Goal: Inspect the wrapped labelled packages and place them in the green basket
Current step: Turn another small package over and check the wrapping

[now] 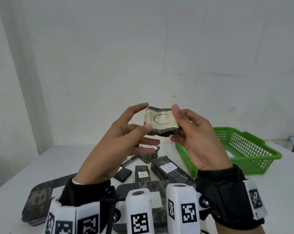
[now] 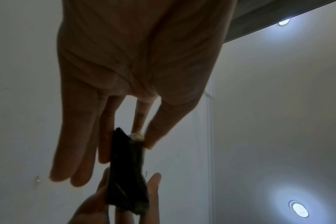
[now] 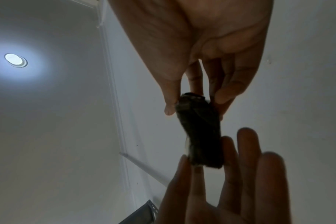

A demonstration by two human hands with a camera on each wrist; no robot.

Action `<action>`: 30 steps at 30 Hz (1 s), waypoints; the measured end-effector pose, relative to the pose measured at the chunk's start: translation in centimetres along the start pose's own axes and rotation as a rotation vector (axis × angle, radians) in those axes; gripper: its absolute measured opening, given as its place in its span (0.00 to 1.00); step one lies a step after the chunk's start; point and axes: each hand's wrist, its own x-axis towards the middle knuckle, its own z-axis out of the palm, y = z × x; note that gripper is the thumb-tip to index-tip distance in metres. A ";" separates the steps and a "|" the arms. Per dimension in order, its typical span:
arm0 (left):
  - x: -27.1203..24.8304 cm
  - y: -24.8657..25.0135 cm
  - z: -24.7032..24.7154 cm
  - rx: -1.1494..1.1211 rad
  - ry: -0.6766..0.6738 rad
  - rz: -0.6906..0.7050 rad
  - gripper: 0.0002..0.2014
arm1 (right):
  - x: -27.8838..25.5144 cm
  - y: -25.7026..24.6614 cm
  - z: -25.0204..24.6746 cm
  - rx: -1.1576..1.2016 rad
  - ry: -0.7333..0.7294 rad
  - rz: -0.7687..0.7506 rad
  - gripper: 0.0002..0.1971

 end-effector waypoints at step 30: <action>12.2 -15.6 11.5 -0.093 0.278 -0.699 0.26 | 12.9 4.2 -20.0 -0.149 0.316 0.686 0.05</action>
